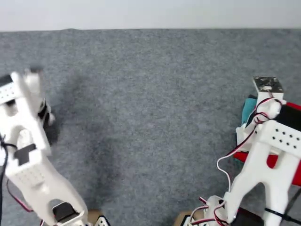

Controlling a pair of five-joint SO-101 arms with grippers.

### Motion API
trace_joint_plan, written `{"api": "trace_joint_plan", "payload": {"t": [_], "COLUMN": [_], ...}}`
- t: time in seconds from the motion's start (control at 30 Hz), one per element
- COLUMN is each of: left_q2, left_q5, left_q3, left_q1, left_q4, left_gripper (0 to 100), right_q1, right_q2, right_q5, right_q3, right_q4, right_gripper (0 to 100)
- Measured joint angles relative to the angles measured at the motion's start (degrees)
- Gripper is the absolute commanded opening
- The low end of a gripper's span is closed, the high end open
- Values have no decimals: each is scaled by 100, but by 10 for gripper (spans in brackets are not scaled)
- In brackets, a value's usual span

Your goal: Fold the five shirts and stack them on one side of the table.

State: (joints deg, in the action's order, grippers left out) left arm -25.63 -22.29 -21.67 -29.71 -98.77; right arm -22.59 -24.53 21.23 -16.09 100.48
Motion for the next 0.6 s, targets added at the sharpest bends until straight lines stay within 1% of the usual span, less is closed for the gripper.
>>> {"api": "trace_joint_plan", "payload": {"t": [0.13,0.27,0.5,0.6], "left_q2": [923,1503,1697,1697], "left_q5": [703,1125,1231,1231], "left_q3": [-677,-1240,-2453,-2998], "left_q1": [756,1758,3798,4633], "left_q4": [0,-35,-53,70], "left_gripper": [5,5,5,5], "right_q1": [0,0,0,0], "right_q2": [-105,-105,-105,-105], "right_q5": [0,0,-18,-18], "right_q3": [0,0,-571,-774], "right_q4": [0,0,0,0], "right_gripper": [9,9,9,9]}}
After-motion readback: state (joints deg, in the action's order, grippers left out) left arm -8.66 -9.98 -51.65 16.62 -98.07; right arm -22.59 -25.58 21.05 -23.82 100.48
